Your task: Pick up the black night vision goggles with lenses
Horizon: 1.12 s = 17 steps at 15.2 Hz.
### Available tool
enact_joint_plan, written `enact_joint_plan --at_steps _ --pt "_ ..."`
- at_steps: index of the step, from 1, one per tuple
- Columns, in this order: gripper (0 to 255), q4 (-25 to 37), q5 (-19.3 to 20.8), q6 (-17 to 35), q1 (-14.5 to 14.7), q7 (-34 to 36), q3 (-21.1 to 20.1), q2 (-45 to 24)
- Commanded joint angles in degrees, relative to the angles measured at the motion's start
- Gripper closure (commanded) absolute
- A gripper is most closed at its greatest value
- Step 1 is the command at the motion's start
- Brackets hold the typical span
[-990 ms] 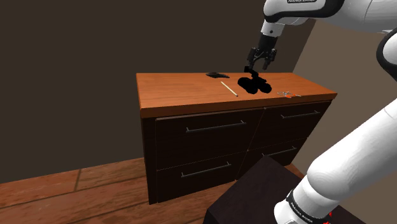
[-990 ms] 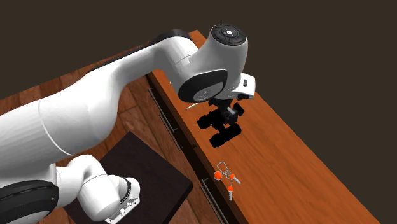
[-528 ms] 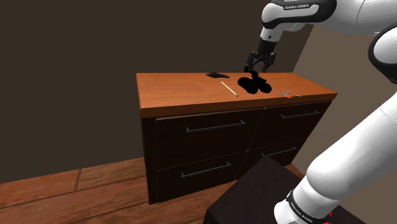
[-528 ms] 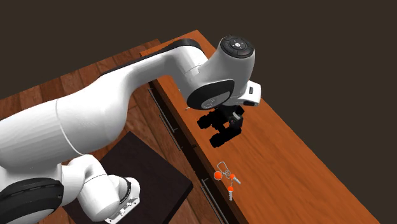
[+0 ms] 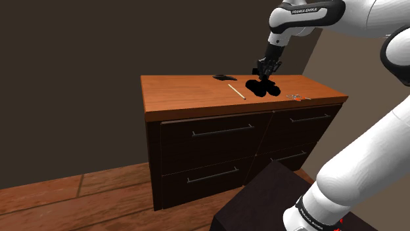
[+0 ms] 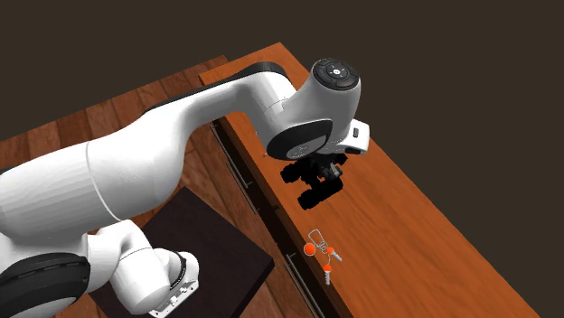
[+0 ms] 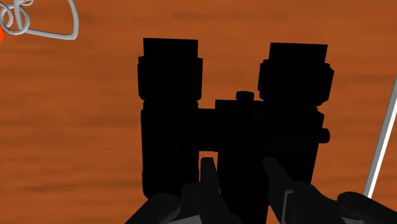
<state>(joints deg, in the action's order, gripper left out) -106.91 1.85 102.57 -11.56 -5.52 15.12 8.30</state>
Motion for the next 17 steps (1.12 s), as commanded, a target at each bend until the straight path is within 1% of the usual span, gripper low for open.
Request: enact_joint_plan --at_steps 1,5,17 --pt "255 -0.04 0.02 0.01 -0.01 0.00 0.01 -0.02" --pt "255 -0.18 0.03 0.09 0.01 0.07 -0.03 0.05" --pt "255 10.90 -0.43 -9.41 0.09 -0.25 0.01 -1.58"
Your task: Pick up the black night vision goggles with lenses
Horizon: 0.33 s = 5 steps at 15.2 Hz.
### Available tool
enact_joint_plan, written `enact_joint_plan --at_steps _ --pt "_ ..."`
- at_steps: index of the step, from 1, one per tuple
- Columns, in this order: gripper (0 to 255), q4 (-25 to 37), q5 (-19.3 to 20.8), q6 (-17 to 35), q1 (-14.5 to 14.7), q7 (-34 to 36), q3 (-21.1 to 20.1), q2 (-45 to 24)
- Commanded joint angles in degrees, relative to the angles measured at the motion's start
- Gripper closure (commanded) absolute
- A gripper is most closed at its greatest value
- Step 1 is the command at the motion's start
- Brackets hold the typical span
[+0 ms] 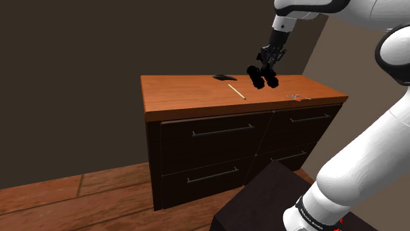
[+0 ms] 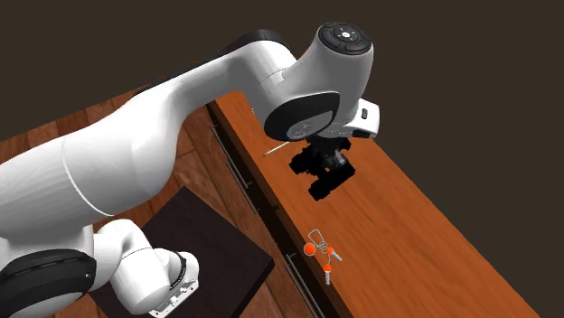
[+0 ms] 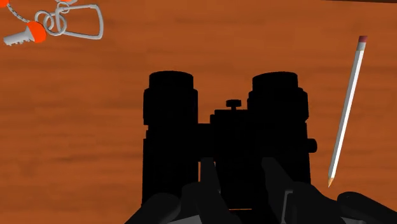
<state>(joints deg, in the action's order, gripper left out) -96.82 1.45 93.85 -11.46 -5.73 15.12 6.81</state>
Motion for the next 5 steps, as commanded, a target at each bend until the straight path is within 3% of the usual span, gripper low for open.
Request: enact_joint_plan --at_steps 1,5 --pt "255 1.85 -0.09 -1.51 -0.01 -0.08 0.03 -0.32" --pt "255 4.16 -0.23 -3.28 -0.01 -0.18 0.08 -0.87"
